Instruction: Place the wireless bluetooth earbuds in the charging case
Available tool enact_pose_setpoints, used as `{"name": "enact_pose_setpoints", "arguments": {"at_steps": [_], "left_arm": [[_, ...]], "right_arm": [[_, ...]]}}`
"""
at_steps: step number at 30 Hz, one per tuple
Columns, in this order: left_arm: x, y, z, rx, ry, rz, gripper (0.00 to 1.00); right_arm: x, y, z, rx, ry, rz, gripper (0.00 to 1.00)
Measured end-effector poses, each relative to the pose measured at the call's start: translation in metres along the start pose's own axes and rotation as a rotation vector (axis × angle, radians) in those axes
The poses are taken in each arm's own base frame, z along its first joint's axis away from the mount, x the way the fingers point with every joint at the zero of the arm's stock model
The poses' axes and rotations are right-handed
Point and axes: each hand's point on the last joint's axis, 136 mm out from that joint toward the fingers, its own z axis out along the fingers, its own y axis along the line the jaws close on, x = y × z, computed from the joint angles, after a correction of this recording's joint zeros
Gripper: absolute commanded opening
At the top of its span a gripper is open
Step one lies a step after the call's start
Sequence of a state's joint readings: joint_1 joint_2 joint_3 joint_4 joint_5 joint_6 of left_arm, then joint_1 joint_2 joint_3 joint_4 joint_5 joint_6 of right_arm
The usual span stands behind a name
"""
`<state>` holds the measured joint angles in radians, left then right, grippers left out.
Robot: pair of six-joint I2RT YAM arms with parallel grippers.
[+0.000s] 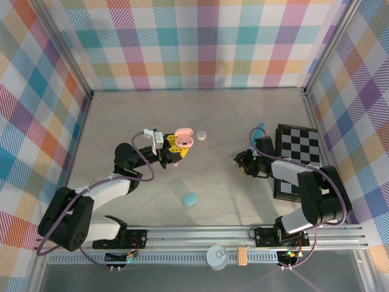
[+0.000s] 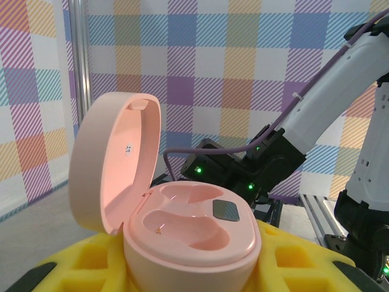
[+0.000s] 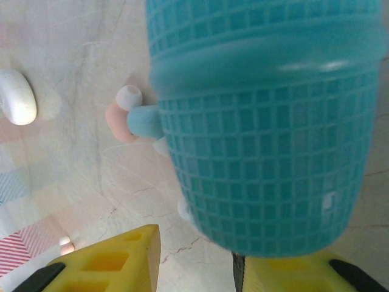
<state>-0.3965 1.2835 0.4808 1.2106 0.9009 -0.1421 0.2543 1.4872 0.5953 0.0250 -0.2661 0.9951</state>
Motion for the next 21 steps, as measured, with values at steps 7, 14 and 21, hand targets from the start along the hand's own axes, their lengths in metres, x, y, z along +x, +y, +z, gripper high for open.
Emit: {"name": "enact_pose_setpoints", "arguments": {"at_steps": [7,14,21], "left_arm": [[-0.0001,0.0004,-0.0002,-0.001,0.000,0.000,0.30],[-0.0001,0.0009,-0.0005,-0.003,0.000,0.001,0.30],[0.0000,0.0008,-0.0005,-0.003,0.000,0.001,0.30]], "right_arm": [[0.0024,-0.0059,0.0059,0.017,0.019,0.008,0.35],[0.0031,-0.0055,0.0080,0.012,0.039,0.019,0.32],[0.0024,-0.0055,0.0085,0.011,0.047,0.027,0.28]]}}
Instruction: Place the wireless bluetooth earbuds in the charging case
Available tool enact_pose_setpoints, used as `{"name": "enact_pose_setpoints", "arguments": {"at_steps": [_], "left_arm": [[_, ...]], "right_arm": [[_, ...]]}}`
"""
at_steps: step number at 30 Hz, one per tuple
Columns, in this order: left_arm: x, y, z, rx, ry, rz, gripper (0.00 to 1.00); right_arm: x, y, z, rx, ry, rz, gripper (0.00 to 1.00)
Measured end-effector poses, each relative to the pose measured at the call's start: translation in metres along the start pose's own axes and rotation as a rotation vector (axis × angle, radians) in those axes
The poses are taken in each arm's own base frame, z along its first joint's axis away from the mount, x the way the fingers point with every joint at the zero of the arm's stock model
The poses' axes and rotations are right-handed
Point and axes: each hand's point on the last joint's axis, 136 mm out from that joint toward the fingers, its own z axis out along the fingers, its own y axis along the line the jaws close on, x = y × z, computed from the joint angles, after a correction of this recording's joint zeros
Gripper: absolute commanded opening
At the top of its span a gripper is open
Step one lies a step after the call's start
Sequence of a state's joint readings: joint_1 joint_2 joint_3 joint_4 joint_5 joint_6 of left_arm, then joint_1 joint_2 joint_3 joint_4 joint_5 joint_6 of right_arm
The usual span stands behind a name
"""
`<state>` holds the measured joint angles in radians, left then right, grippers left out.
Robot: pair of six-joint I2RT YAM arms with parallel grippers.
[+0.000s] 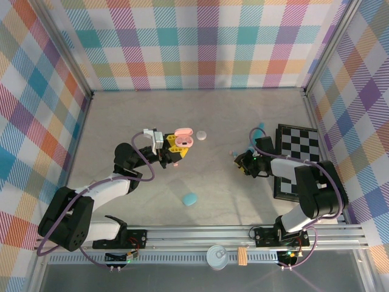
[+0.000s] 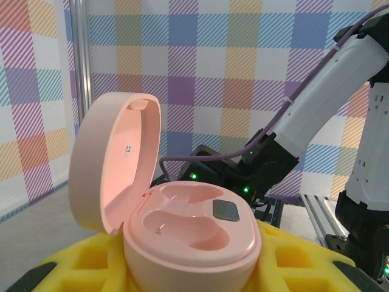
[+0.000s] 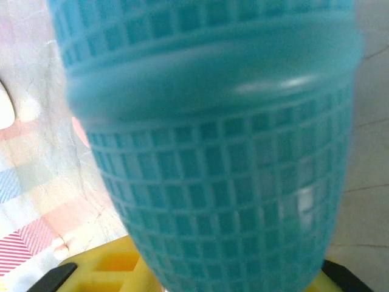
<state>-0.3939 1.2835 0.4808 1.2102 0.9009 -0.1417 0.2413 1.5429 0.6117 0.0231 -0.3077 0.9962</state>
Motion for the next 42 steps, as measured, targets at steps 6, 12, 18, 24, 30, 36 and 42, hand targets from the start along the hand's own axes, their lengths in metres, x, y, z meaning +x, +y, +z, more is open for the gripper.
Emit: {"name": "enact_pose_setpoints", "arguments": {"at_steps": [6,12,18,24,30,36,42], "left_arm": [[0.000,0.000,0.000,0.000,0.000,0.000,0.30],[0.000,0.000,0.000,0.000,0.000,0.000,0.30],[0.000,0.000,0.000,0.000,0.000,0.000,0.30],[0.000,0.000,0.000,0.000,0.000,0.000,0.30],[0.001,0.000,0.000,-0.001,0.001,-0.001,0.30],[0.001,0.000,0.000,-0.001,0.001,-0.001,0.30],[0.000,0.001,-0.001,-0.004,0.001,0.000,0.29]], "right_arm": [[-0.001,0.002,0.001,-0.002,0.000,-0.002,0.27],[-0.007,0.008,0.002,-0.016,-0.022,-0.014,0.24],[-0.009,0.010,0.003,-0.020,-0.025,-0.020,0.25],[-0.013,0.012,0.008,-0.018,-0.023,-0.023,0.25],[-0.013,0.011,0.011,-0.015,-0.017,-0.027,0.25],[-0.013,0.011,0.012,-0.018,-0.008,-0.027,0.19],[-0.013,0.014,0.013,-0.025,0.001,-0.046,0.17]]}}
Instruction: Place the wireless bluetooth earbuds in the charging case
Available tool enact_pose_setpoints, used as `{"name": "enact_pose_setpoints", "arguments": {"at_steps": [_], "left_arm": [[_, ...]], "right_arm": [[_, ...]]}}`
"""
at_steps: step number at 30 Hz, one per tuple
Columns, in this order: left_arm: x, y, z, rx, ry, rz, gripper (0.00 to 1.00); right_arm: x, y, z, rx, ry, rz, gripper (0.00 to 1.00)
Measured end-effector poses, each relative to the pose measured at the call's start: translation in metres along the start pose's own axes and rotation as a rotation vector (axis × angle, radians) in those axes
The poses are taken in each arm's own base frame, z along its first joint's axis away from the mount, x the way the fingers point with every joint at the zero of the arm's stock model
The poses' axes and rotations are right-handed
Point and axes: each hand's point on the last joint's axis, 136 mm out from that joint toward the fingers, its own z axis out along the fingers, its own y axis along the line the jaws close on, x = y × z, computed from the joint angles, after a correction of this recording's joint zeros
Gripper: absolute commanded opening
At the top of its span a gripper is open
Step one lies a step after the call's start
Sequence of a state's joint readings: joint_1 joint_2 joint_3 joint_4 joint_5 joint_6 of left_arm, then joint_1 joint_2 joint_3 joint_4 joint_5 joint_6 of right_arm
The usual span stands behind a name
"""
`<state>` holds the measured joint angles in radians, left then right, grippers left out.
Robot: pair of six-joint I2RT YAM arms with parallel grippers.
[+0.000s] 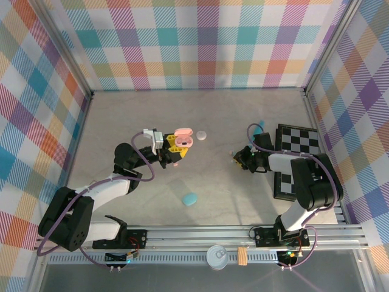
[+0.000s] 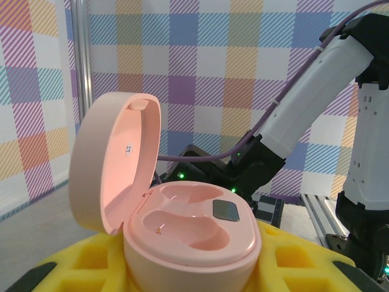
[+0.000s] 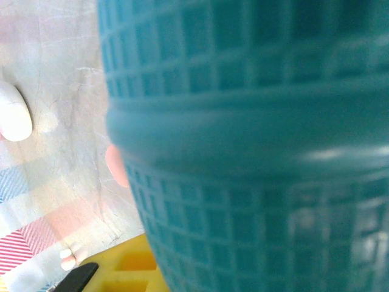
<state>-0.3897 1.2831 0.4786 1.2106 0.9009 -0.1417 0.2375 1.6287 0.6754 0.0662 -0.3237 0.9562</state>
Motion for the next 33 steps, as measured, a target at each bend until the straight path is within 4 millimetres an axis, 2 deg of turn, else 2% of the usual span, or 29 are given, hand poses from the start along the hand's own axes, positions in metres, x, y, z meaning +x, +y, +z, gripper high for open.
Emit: {"name": "enact_pose_setpoints", "arguments": {"at_steps": [9,16,29,33], "left_arm": [[0.000,0.000,0.000,-0.001,0.000,0.000,0.29],[0.002,0.001,0.000,-0.003,0.006,0.004,0.29],[0.030,0.011,-0.001,-0.044,0.095,0.011,0.29],[0.036,0.013,-0.002,-0.053,0.115,0.014,0.29]], "right_arm": [[0.000,0.001,-0.002,0.027,0.006,-0.054,0.17],[0.001,0.007,-0.013,0.110,0.011,-0.153,0.18],[0.004,0.022,-0.044,0.260,0.049,-0.269,0.19],[0.003,0.029,-0.046,0.317,0.064,-0.315,0.19]]}}
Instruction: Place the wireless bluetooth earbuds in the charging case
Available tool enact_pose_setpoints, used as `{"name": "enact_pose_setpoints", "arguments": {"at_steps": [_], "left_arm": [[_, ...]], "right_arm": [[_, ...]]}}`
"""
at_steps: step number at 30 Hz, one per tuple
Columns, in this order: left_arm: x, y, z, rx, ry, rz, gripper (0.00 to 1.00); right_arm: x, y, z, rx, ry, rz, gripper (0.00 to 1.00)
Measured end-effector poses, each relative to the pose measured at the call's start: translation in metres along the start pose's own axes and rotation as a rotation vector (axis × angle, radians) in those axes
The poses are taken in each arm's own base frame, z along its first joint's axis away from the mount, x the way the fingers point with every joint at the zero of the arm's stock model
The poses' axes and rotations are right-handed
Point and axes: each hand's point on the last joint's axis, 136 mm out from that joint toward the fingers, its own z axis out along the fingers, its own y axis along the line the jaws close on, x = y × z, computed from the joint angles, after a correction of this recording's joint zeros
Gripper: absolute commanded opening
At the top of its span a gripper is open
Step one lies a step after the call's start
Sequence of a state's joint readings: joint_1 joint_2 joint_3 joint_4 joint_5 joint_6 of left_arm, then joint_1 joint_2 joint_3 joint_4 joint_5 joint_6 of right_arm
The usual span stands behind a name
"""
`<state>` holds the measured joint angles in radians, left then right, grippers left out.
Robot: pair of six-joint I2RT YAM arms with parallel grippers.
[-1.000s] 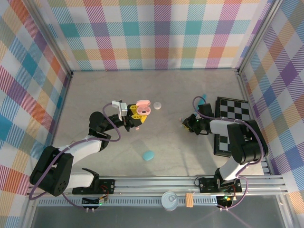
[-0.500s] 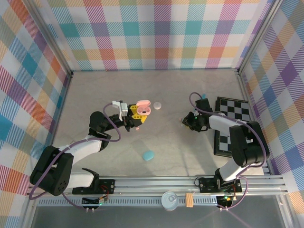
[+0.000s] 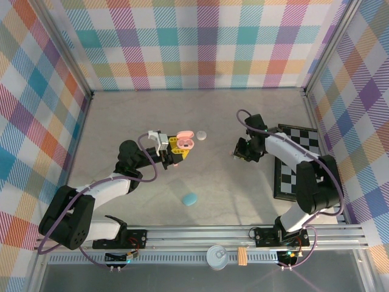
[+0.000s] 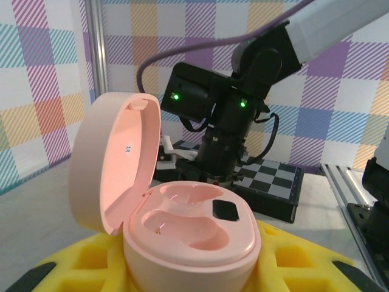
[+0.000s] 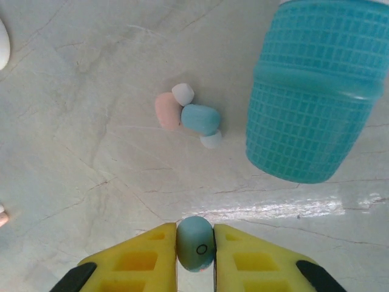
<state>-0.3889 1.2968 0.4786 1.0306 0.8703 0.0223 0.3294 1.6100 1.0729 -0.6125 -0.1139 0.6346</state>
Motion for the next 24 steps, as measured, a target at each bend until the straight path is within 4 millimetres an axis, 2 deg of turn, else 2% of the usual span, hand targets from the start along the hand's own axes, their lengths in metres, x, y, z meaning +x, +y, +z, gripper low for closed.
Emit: {"name": "enact_pose_setpoints", "arguments": {"at_steps": [10,24], "left_arm": [[0.010,0.001,0.000,-0.003,0.038,-0.001,0.29],[0.026,0.010,-0.002,-0.056,0.098,0.008,0.29]], "right_arm": [[0.011,-0.009,0.012,0.157,0.133,-0.048,0.18],[0.010,-0.006,0.004,0.202,0.165,-0.075,0.18]]}}
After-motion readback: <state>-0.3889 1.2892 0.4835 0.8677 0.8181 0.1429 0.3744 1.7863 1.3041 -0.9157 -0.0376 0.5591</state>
